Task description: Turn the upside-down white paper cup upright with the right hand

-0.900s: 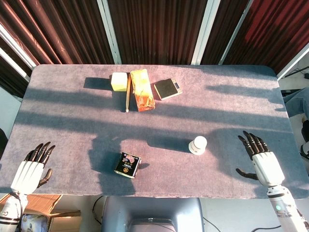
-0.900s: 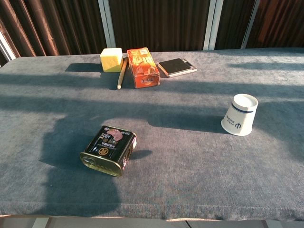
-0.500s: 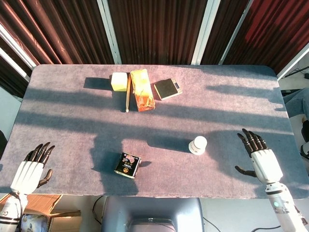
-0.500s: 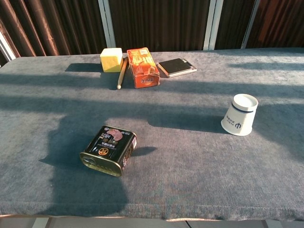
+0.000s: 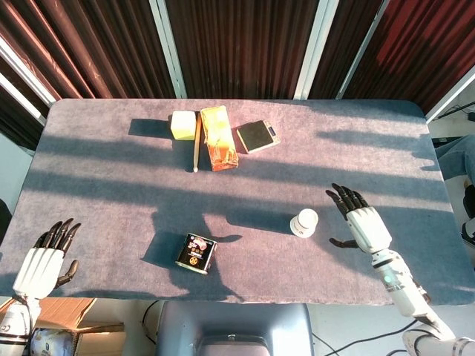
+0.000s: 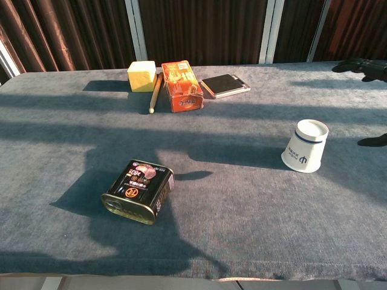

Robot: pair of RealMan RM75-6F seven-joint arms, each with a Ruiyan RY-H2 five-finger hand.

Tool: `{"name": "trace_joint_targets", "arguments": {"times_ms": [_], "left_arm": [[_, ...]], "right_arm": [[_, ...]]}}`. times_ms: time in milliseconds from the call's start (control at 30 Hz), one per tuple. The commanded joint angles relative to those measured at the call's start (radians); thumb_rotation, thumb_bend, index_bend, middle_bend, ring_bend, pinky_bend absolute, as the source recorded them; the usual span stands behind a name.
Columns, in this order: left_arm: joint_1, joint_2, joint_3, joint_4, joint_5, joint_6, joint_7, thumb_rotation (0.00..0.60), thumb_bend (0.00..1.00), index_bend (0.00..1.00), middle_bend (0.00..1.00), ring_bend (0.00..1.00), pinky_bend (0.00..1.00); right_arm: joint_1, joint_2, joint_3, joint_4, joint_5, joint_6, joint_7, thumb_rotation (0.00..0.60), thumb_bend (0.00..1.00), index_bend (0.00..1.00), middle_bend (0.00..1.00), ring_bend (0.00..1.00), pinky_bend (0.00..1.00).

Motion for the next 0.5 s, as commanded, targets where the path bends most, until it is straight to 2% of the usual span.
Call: {"name": "trace_joint_targets", "arguments": {"times_ms": [33, 267, 500], "left_arm": [[0.001, 0.003, 0.000, -0.003, 0.000, 0.000, -0.001, 0.600, 0.42, 0.06, 0.00, 0.00, 0.19], [0.005, 0.006, -0.001, -0.007, -0.003, 0.002, -0.005, 0.600, 0.41, 0.07, 0.00, 0.00, 0.19], [0.006, 0.006, -0.001, -0.012, -0.006, 0.000, 0.003, 0.600, 0.41, 0.07, 0.01, 0.00, 0.19]], "right_arm": [[0.039, -0.031, 0.020, 0.001, 0.038, -0.059, -0.046, 0.600, 0.17, 0.19, 0.14, 0.10, 0.26], [0.083, -0.065, 0.030, -0.004, 0.093, -0.129, -0.127, 0.600, 0.17, 0.25, 0.19, 0.16, 0.31], [0.109, -0.111, 0.037, 0.026, 0.125, -0.141, -0.192, 0.600, 0.17, 0.36, 0.27, 0.28, 0.43]]}}
